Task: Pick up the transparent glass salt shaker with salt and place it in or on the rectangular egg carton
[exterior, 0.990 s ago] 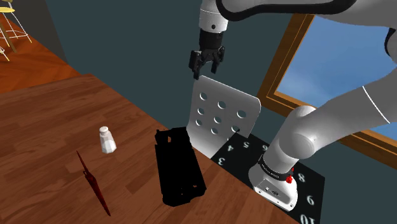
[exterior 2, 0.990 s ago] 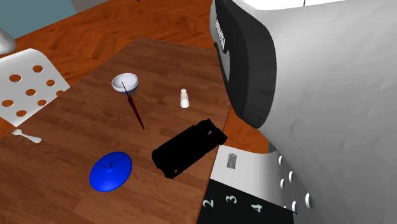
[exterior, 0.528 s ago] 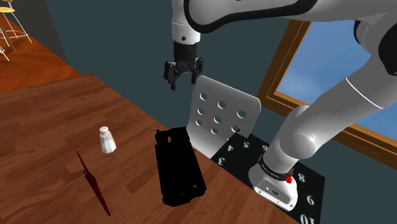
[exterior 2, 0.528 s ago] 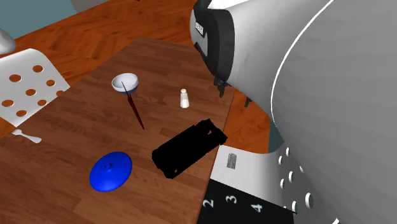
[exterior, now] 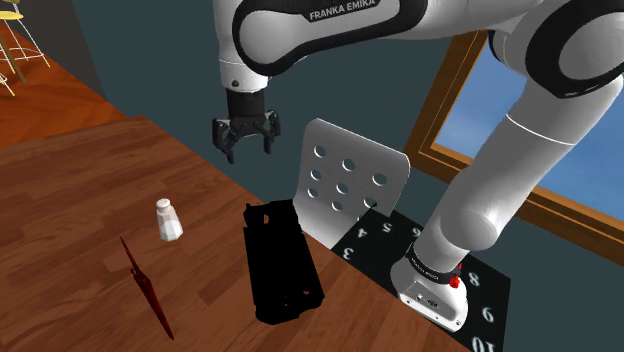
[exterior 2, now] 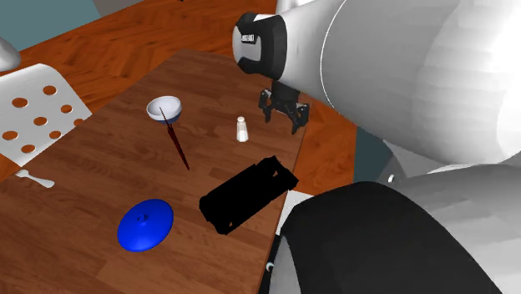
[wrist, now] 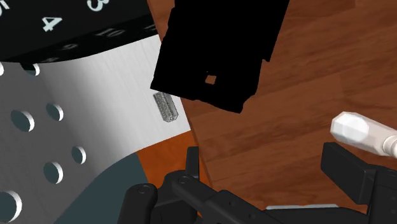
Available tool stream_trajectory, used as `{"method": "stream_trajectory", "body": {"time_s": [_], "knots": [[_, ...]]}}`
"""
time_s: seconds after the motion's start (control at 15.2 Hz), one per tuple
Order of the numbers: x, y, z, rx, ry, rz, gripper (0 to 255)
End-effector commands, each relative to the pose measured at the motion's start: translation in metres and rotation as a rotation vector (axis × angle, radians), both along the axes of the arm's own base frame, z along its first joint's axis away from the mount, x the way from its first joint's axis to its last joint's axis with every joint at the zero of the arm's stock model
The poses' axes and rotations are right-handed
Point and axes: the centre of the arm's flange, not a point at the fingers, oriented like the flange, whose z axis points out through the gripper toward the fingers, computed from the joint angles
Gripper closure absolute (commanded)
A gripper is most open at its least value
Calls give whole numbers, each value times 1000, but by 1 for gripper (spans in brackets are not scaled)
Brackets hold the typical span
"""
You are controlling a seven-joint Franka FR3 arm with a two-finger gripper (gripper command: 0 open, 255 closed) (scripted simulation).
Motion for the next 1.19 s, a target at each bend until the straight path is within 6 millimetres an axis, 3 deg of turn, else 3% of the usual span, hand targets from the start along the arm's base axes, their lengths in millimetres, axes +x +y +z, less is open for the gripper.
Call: {"method": "stream_trajectory", "body": {"time_s": [0.0, 0.92, 1.12], "knots": [[15, 20, -12, 10, 13, -16, 0], [112, 151, -95, 76, 100, -118, 0], [115, 158, -109, 79, 104, -122, 0]]}}
